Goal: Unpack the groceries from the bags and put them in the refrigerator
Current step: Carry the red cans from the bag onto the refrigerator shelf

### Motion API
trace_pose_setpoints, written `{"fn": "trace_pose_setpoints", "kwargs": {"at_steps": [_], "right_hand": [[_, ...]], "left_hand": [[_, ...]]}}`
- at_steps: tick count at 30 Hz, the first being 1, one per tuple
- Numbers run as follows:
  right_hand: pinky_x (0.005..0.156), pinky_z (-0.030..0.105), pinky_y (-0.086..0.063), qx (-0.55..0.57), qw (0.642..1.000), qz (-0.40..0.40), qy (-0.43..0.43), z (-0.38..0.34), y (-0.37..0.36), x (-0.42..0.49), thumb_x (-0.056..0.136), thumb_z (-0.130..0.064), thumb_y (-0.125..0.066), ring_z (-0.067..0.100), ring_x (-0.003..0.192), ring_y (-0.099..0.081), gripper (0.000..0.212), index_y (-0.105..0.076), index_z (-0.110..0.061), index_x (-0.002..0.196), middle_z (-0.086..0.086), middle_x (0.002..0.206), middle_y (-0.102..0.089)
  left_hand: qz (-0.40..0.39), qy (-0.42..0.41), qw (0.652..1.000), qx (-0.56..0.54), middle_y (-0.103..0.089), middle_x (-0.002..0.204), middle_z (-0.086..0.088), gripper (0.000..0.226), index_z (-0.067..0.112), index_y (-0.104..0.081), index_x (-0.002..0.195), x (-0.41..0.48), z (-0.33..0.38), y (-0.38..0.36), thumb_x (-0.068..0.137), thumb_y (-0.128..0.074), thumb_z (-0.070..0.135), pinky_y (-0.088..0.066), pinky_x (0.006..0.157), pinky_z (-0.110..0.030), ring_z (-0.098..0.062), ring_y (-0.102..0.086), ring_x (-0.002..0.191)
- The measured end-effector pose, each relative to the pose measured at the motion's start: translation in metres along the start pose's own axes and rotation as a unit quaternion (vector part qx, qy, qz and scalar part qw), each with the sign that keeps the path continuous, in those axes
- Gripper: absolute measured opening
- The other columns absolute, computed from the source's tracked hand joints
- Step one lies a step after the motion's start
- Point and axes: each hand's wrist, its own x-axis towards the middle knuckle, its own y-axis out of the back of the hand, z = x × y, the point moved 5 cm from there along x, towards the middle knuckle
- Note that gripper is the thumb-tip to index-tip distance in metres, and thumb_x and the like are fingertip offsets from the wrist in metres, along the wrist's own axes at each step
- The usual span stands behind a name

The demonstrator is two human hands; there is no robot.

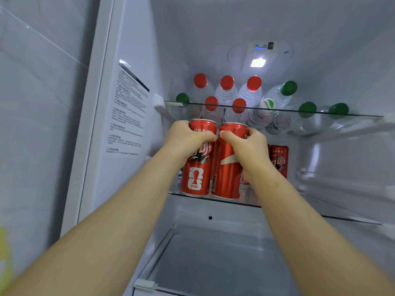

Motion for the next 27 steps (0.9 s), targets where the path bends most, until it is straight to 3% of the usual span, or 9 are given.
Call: {"fn": "trace_pose_setpoints", "kwargs": {"at_steps": [4,7,11,14,18,22,27], "right_hand": [[0.08,0.045,-0.057,-0.002,1.0,-0.01,-0.008,0.004,-0.002,0.004,0.072,-0.029,-0.076,0.022,0.083,-0.068,0.025,-0.058,-0.025,0.088,0.004,0.093,-0.069],[0.081,0.045,-0.056,-0.011,1.0,-0.01,0.001,0.006,-0.003,0.005,0.072,-0.032,-0.077,0.022,0.085,-0.068,0.027,-0.054,-0.029,0.085,0.003,0.094,-0.067],[0.082,0.041,-0.055,-0.021,0.999,-0.048,0.009,0.003,0.001,-0.003,0.074,-0.034,-0.076,0.017,0.09,-0.065,0.03,-0.051,-0.031,0.09,-0.004,0.097,-0.064],[0.07,0.026,-0.049,-0.055,0.994,-0.088,0.017,0.005,0.01,-0.013,0.075,-0.03,-0.076,0.006,0.087,-0.058,0.046,-0.042,-0.031,0.106,-0.015,0.093,-0.055],[0.063,0.02,-0.045,-0.084,0.993,-0.085,-0.002,0.02,0.018,-0.02,0.075,-0.023,-0.075,0.002,0.085,-0.056,0.062,-0.041,-0.025,0.127,-0.015,0.093,-0.054],[0.062,0.019,-0.045,-0.091,0.992,-0.084,-0.019,0.027,0.017,-0.019,0.075,-0.027,-0.075,0.001,0.084,-0.055,0.053,-0.043,-0.027,0.117,-0.016,0.091,-0.053],[0.06,0.019,-0.044,-0.122,0.988,-0.09,-0.037,0.035,0.011,-0.009,0.074,-0.031,-0.076,0.001,0.083,-0.057,0.046,-0.05,-0.023,0.111,-0.011,0.096,-0.06]], "left_hand": [[0.0,0.0,1.0,-0.005,-0.066,0.081,0.0,0.021,0.024,-0.057,0.076,0.003,-0.004,-0.002,0.071,-0.078,0.025,-0.05,0.059,-0.025,-0.013,-0.064,0.073],[-0.008,0.008,1.0,-0.008,-0.067,0.091,-0.002,0.028,0.02,-0.06,0.091,0.004,-0.007,-0.003,0.071,-0.078,0.026,-0.052,0.064,-0.028,-0.014,-0.065,0.077],[-0.033,0.018,0.999,-0.006,-0.059,0.107,0.003,0.067,0.018,-0.042,0.129,-0.002,-0.01,-0.001,0.073,-0.078,0.028,-0.049,0.065,-0.026,-0.012,-0.06,0.084],[-0.026,0.006,0.999,0.043,-0.048,0.134,-0.004,0.099,0.022,-0.018,0.147,-0.012,-0.018,0.003,0.07,-0.08,0.03,-0.048,0.082,-0.035,-0.02,-0.056,0.108],[-0.031,0.01,0.999,0.039,-0.053,0.128,-0.003,0.082,0.019,-0.032,0.138,-0.023,-0.031,0.0,0.072,-0.079,0.024,-0.048,0.083,-0.035,-0.014,-0.054,0.095],[-0.035,0.028,0.999,0.024,-0.053,0.109,0.003,0.067,0.017,-0.04,0.13,-0.02,-0.039,-0.004,0.075,-0.077,0.022,-0.05,0.083,-0.038,-0.015,-0.055,0.092],[-0.02,0.036,0.999,0.032,-0.056,0.113,-0.001,0.063,0.014,-0.042,0.128,-0.009,-0.048,-0.007,0.075,-0.077,0.02,-0.05,0.082,-0.037,-0.018,-0.058,0.094]]}}
